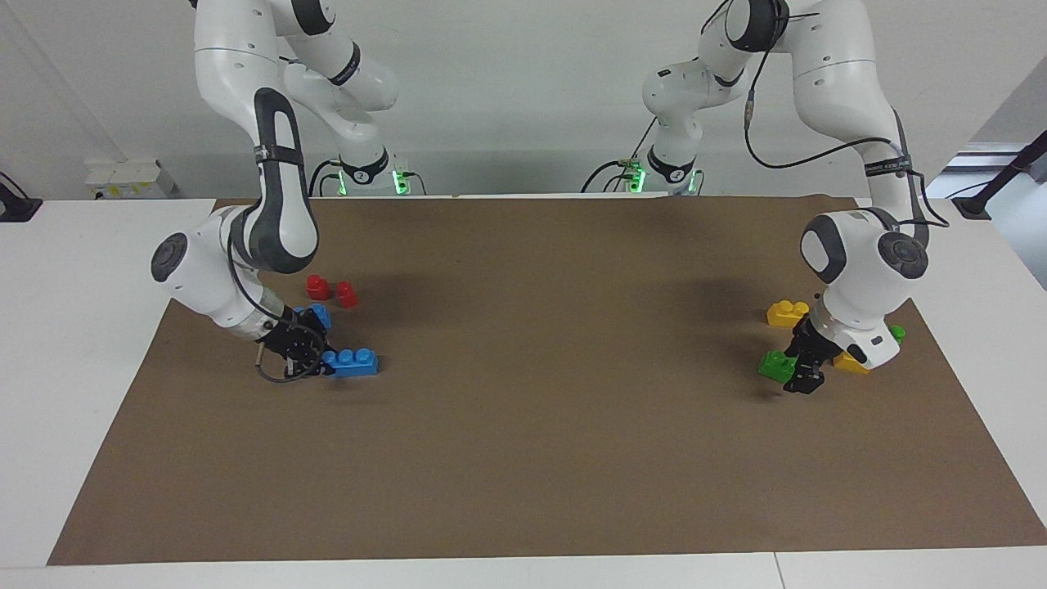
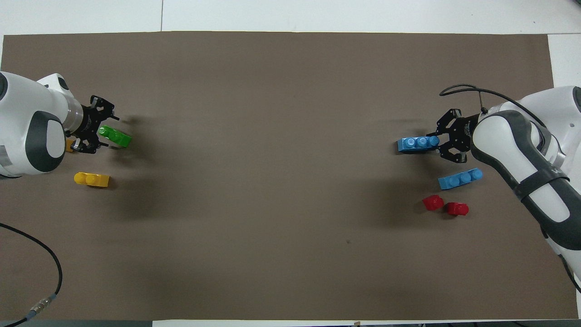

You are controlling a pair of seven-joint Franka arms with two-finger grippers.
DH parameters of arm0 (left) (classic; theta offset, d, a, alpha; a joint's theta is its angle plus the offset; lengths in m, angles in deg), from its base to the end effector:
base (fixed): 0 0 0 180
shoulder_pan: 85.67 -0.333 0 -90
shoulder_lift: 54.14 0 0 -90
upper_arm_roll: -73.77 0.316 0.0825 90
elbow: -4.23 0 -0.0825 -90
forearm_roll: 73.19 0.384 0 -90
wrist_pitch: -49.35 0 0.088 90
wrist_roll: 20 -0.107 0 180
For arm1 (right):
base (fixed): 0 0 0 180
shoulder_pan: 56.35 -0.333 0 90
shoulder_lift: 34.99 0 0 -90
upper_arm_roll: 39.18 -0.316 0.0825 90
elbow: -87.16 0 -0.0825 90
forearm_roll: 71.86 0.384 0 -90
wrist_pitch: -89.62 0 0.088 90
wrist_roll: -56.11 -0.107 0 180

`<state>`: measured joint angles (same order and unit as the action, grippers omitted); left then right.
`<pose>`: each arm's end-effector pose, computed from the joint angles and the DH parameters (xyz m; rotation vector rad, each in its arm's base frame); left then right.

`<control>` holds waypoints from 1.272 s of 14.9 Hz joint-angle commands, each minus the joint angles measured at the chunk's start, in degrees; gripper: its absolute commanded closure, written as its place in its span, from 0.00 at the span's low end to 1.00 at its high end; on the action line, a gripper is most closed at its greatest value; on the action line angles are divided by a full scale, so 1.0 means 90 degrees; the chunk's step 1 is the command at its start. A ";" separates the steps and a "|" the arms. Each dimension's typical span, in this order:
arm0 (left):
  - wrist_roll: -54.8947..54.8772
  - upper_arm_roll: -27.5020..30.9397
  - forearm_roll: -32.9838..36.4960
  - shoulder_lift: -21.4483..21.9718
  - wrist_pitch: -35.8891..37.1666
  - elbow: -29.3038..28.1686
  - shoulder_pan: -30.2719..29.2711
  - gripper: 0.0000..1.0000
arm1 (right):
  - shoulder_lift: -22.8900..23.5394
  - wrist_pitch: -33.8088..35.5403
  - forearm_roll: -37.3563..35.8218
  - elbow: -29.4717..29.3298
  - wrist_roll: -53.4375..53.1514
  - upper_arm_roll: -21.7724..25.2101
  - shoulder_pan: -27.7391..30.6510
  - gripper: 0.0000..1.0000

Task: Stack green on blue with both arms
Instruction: 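Carry the green brick with the left gripper while the right gripper carries the blue brick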

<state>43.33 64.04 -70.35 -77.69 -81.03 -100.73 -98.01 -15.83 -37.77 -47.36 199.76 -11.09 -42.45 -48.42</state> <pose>0.6442 0.0383 0.3145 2.6116 1.6641 0.0297 0.6035 -0.0373 0.2995 -2.0633 1.9849 0.3554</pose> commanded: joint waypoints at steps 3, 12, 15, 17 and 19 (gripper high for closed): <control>-0.0200 -0.0002 -0.0004 0.0019 0.0083 0.0002 -0.0025 1.00 | -0.0038 0.0705 0.0198 -0.0575 -0.0139 -0.0037 -0.0012 1.00; 0.0286 -0.0061 -0.0062 0.0458 0.0746 0.0266 0.0355 1.00 | -0.0331 0.0816 0.0169 -0.1153 -0.2344 -0.0086 -0.1513 1.00; 0.1066 -0.0071 -0.0072 0.0926 0.1214 0.0247 0.0696 1.00 | -0.0341 0.0114 0.0159 -0.1086 -0.3273 -0.0086 -0.2226 1.00; 0.1662 -0.0061 -0.0072 0.1161 0.1498 0.0247 0.1037 1.00 | -0.0341 -0.0404 0.0159 -0.0930 -0.3693 -0.0086 -0.2666 1.00; 0.2335 -0.0071 -0.0072 0.1414 0.1664 0.0218 0.1331 1.00 | -0.0332 -0.0814 0.0159 -0.0803 -0.4045 -0.0076 -0.3203 1.00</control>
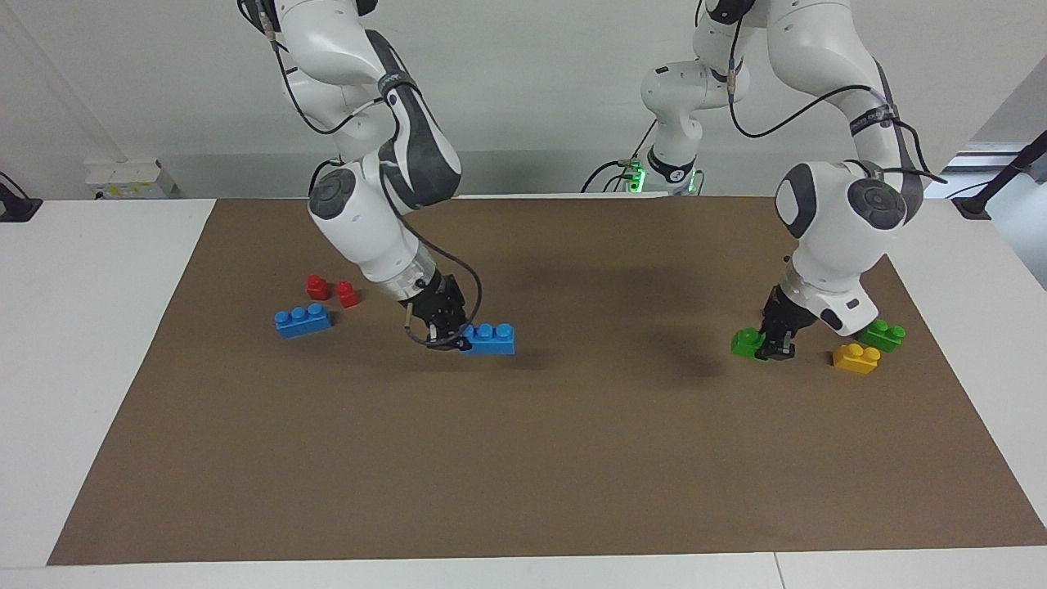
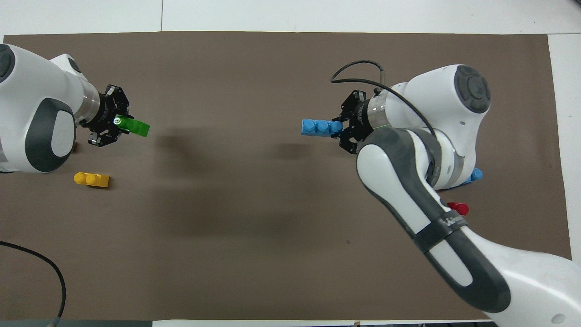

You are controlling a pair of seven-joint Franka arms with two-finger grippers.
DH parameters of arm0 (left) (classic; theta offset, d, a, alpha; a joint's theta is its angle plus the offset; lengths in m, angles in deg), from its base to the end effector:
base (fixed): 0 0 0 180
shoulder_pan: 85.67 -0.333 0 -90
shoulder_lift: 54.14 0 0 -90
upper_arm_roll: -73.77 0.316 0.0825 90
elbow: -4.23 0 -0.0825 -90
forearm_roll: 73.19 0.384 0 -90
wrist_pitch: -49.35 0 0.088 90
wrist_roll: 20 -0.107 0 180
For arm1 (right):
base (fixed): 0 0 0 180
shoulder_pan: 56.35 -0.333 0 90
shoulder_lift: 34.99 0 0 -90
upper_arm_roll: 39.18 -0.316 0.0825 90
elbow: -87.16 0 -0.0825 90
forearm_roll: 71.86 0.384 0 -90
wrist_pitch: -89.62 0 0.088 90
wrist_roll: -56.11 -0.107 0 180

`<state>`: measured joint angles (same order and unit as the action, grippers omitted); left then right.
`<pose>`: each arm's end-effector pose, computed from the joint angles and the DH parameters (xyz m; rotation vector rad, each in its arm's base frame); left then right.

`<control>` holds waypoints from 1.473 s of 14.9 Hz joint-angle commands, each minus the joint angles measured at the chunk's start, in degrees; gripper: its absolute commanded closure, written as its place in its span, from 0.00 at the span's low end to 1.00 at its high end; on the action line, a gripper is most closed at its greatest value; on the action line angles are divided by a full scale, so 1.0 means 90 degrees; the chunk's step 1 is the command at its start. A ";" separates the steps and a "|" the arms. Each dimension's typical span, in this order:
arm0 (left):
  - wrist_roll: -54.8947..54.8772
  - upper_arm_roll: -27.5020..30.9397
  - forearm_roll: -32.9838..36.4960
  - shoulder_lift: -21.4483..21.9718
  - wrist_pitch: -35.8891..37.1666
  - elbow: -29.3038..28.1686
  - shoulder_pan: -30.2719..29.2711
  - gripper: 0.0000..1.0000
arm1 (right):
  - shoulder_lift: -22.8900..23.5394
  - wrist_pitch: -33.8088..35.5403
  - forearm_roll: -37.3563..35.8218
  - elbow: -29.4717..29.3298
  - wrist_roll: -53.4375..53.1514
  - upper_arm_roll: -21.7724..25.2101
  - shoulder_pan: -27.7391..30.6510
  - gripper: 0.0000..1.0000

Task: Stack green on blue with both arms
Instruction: 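Carry the green brick with the left gripper while the right gripper carries the blue brick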

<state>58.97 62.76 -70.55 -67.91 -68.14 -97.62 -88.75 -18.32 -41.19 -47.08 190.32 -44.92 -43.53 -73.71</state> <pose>0.6237 -0.0766 0.4271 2.5463 1.7903 0.0378 0.6031 0.2468 0.4069 -1.8920 2.0355 0.3364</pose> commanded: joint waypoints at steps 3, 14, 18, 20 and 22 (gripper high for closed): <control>0.1428 0.0080 -0.0049 0.0592 0.0427 -0.0187 0.0818 1.00 | 0.0071 -0.0835 0.0108 0.0480 -0.0600 0.0044 -0.0979 1.00; 0.3607 0.0100 -0.0020 0.1041 -0.1073 -0.1434 0.2332 1.00 | 0.0648 -0.1520 0.0088 0.0833 -0.1079 0.0054 -0.1479 1.00; 0.3930 0.0100 0.0019 0.0837 -0.1437 -0.1574 0.2645 1.00 | 0.0668 -0.1724 0.0088 0.0862 -0.1108 0.0054 -0.1479 1.00; 0.4174 0.0100 0.0097 0.0700 -0.1584 -0.1593 0.2802 1.00 | 0.0677 -0.1880 0.0079 0.0930 -0.1128 0.0044 -0.1479 1.00; 0.4389 0.0100 0.0107 0.0622 -0.1759 -0.1593 0.2919 1.00 | 0.0736 -0.1920 0.0079 0.0940 -0.1128 0.0054 -0.1547 1.00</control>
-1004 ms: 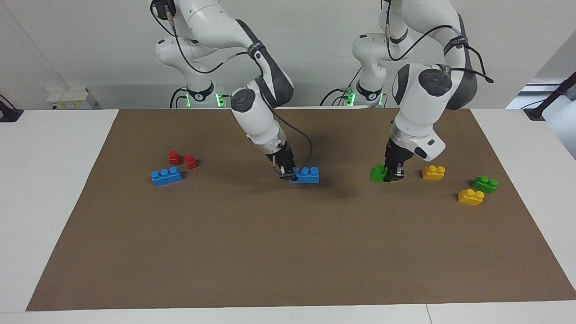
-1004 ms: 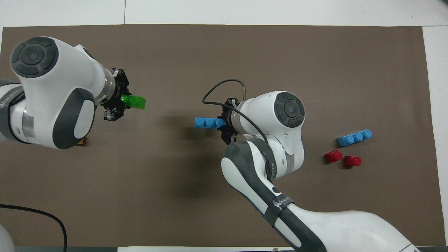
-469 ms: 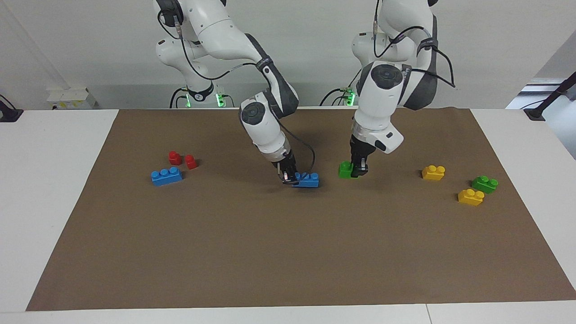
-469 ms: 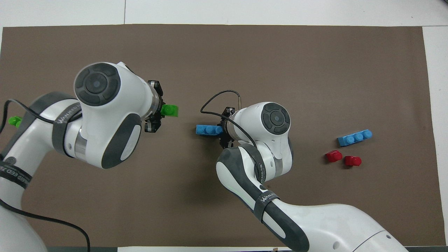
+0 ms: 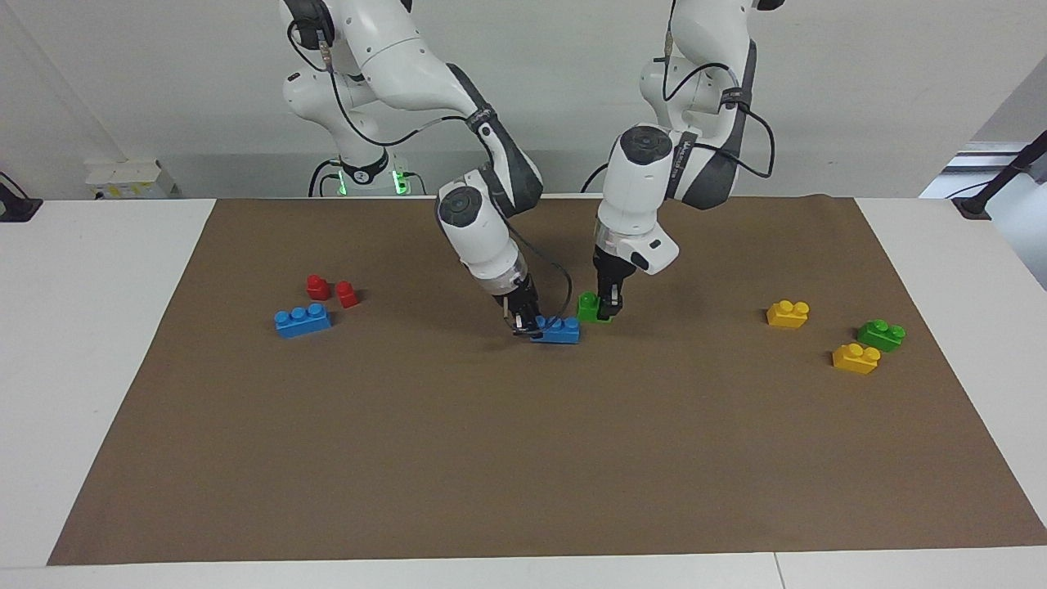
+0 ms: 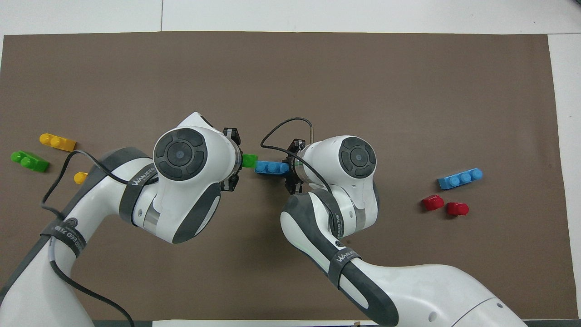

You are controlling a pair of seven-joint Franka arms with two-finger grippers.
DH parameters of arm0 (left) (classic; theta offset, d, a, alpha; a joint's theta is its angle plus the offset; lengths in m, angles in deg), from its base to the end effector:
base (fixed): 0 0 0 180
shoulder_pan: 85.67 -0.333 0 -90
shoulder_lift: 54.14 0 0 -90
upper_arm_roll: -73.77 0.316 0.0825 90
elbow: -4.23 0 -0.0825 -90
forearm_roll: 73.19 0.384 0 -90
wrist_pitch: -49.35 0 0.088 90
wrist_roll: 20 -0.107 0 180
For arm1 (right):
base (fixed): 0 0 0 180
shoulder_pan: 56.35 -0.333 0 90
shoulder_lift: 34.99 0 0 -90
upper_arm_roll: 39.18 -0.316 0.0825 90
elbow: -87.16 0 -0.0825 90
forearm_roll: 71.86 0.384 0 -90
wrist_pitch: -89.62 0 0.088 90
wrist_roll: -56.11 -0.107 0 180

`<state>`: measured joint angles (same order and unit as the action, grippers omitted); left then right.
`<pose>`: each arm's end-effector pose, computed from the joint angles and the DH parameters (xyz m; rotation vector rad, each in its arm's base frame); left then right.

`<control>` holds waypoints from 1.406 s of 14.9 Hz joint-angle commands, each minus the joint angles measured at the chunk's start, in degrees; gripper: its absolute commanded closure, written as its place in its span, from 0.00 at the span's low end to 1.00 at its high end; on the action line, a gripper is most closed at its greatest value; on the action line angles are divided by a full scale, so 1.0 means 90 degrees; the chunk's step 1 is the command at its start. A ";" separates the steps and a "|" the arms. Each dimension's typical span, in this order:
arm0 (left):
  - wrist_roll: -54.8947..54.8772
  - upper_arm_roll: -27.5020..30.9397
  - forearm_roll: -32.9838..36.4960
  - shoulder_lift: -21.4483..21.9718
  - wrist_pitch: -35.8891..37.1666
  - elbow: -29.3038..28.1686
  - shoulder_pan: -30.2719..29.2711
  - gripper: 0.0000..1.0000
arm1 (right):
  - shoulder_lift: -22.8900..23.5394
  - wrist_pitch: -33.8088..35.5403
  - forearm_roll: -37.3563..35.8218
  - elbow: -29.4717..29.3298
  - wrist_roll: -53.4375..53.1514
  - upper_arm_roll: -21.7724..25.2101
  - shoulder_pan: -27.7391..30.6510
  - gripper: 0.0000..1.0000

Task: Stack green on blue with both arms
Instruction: 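Lower the green brick onto the blue brick while the right gripper holds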

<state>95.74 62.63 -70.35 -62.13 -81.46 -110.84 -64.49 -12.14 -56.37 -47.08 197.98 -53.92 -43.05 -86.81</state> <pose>0.5041 -0.3141 0.4015 2.2740 1.9741 0.0762 0.5342 0.3551 0.3004 -1.9074 2.0946 0.3228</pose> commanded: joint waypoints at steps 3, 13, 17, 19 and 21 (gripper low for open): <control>0.0518 0.0125 0.0191 -0.0176 -0.0436 -0.0124 0.0409 1.00 | 0.0059 -0.0254 0.0078 0.0137 -0.0089 0.0000 -0.0093 1.00; 0.1202 0.0125 0.0913 -0.0577 -0.0553 -0.0075 0.0614 1.00 | 0.0059 -0.0410 0.0078 0.0235 -0.0050 0.0000 -0.0083 1.00; 0.1632 0.0115 0.1372 -0.0723 -0.0553 -0.0065 0.0693 1.00 | 0.0059 -0.0410 0.0078 0.0245 -0.0040 0.0000 -0.0073 1.00; 0.1750 0.0115 0.1451 -0.0733 -0.0631 -0.0075 0.0751 1.00 | 0.0059 -0.0429 0.0078 0.0245 -0.0040 0.0000 -0.0073 1.00; 0.1730 0.0125 0.1451 -0.0733 -0.0622 -0.0065 0.0742 1.00 | 0.0059 -0.0429 0.0078 0.0245 -0.0040 0.0000 -0.0073 1.00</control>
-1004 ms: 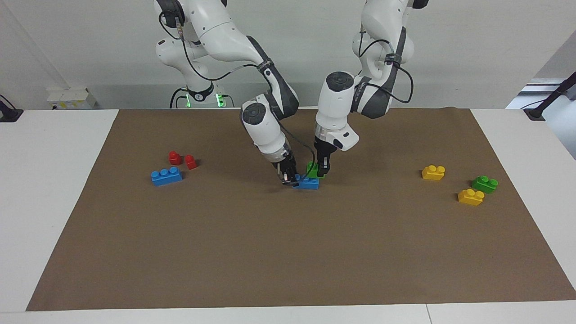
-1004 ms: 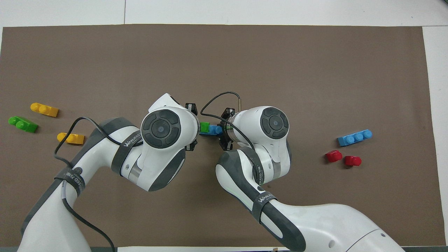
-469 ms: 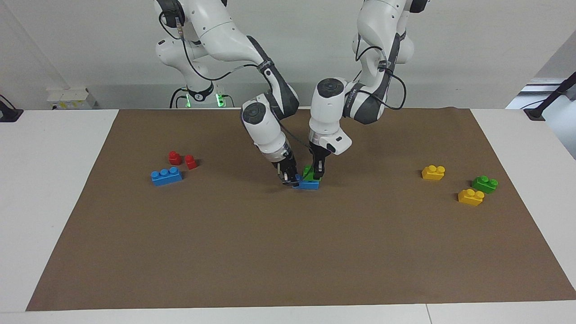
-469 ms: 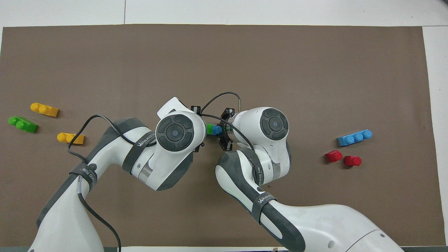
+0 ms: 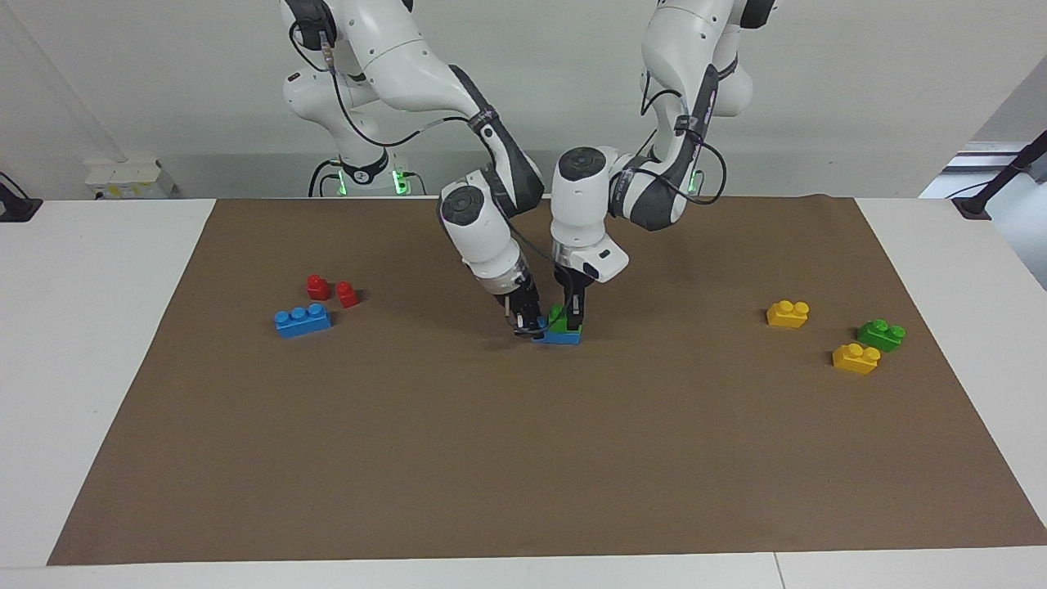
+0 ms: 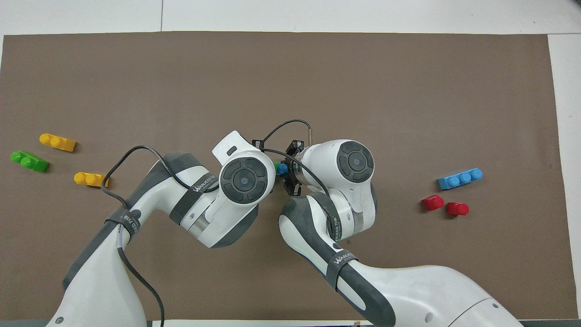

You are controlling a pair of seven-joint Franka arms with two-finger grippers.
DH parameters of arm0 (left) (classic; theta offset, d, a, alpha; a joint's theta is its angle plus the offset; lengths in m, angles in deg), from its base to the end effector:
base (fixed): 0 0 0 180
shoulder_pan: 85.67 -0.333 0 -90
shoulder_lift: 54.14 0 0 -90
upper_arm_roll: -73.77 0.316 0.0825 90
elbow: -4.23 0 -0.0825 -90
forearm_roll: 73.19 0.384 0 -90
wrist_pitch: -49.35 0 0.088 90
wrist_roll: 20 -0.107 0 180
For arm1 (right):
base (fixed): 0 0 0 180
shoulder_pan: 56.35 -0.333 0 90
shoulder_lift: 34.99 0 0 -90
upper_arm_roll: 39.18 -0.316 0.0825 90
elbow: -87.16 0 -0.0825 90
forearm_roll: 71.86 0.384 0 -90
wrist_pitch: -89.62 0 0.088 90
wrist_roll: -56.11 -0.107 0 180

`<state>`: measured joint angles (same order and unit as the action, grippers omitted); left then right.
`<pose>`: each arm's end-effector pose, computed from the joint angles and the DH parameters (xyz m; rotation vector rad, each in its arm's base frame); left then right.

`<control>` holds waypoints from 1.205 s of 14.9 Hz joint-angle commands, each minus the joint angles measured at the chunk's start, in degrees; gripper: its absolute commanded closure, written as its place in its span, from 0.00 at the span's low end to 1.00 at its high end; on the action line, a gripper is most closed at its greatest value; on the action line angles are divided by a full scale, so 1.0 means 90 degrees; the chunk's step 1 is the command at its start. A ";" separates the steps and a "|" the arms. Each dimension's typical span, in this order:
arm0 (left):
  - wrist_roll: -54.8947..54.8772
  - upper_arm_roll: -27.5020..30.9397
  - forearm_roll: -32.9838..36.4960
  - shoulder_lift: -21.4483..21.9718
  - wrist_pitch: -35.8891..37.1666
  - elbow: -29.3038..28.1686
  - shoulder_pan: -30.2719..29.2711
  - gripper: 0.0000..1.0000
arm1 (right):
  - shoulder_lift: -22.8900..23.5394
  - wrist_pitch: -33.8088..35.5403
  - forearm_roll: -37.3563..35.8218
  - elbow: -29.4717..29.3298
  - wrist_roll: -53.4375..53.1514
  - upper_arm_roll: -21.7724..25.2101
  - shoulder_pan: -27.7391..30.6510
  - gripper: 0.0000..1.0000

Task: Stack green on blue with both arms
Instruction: 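Lower the green brick onto the blue brick while the right gripper holds, then open both grippers and lift them away from the stacked bricks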

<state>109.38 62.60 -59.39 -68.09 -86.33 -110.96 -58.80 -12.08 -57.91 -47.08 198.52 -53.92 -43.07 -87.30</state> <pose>0.4815 -0.3679 0.3479 2.2762 1.9966 0.2192 0.5313 0.3582 0.2983 -1.9034 2.0835 0.3084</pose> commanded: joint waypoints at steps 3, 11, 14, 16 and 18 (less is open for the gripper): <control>0.0059 0.0118 0.0321 -0.0052 0.0007 0.0016 0.0042 0.00 | 0.0052 -0.0258 0.0078 0.0186 -0.0039 0.0003 -0.0008 1.00; -0.1649 0.0108 0.0263 0.0622 0.0993 0.0319 -0.1011 0.00 | 0.0072 -0.0180 0.0147 0.0098 -0.0010 -0.0007 0.0401 0.00; -0.2789 0.0108 0.0263 0.0661 0.1256 0.0465 -0.1529 0.00 | -0.0016 0.0141 0.0137 0.0088 0.0398 -0.0007 0.0840 0.00; -0.3882 0.0118 0.0253 0.0729 0.1354 0.0476 -0.1948 0.00 | -0.0307 0.0745 0.0098 0.0078 0.1187 0.0032 0.1220 0.00; -0.5208 0.0127 0.0253 0.0759 0.1462 0.0495 -0.2397 0.00 | -0.0707 0.1545 0.0010 0.0010 0.2463 0.0042 0.1805 0.00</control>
<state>72.53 64.19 -57.50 -62.16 -75.39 -106.86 -76.70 -13.62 -50.78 -47.11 198.33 -41.83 -42.29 -76.15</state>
